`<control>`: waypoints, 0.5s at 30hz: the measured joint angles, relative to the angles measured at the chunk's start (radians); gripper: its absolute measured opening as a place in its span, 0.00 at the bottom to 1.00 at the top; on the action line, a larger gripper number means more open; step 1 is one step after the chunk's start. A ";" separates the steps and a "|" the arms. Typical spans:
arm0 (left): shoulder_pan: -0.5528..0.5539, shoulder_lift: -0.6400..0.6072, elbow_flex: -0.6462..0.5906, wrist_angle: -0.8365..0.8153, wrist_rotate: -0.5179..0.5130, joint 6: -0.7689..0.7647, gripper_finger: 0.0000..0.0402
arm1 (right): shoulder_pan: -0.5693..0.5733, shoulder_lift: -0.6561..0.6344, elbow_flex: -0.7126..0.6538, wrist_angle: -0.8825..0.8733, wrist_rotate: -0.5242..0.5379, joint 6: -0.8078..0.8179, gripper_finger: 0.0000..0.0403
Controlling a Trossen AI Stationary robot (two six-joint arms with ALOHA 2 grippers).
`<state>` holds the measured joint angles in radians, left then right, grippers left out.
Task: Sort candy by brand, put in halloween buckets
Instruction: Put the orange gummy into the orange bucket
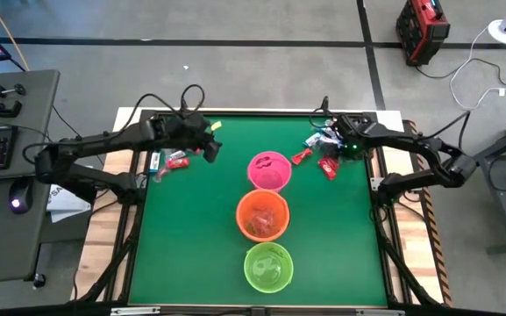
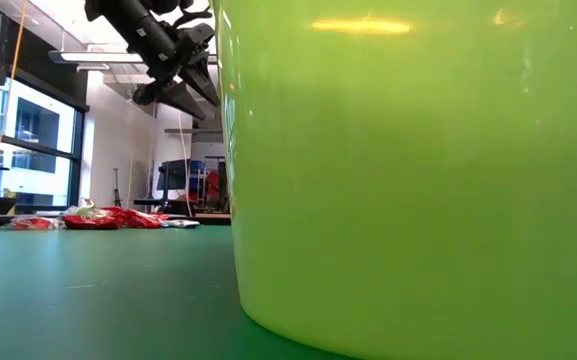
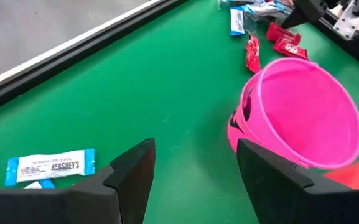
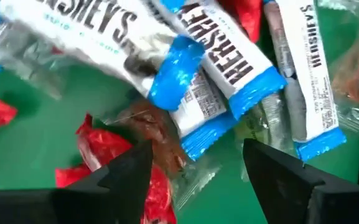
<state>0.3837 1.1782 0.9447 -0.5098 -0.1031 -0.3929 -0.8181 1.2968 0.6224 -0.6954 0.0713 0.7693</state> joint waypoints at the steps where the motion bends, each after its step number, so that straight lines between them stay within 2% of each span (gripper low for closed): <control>1: 0.007 0.000 0.000 0.000 0.005 0.008 0.54 | 0.000 0.000 0.000 0.004 0.004 0.007 0.59; 4: 0.026 0.000 0.000 0.000 0.018 0.030 0.54 | 0.000 0.000 0.000 0.030 0.026 0.027 0.52; 7: 0.038 0.000 0.000 0.000 0.025 0.038 0.54 | 0.000 0.000 0.000 0.032 0.034 0.035 0.42; 11: 0.043 0.000 0.000 0.000 0.026 0.048 0.54 | 0.001 0.000 0.000 0.027 0.017 0.034 0.26; 15: 0.043 -0.032 0.000 -0.003 0.052 0.091 0.54 | 0.001 0.000 0.000 0.024 -0.018 0.011 0.15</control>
<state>0.4262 1.1458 0.9447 -0.5129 -0.0513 -0.3017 -0.8173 1.2968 0.6224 -0.6714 0.0535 0.7799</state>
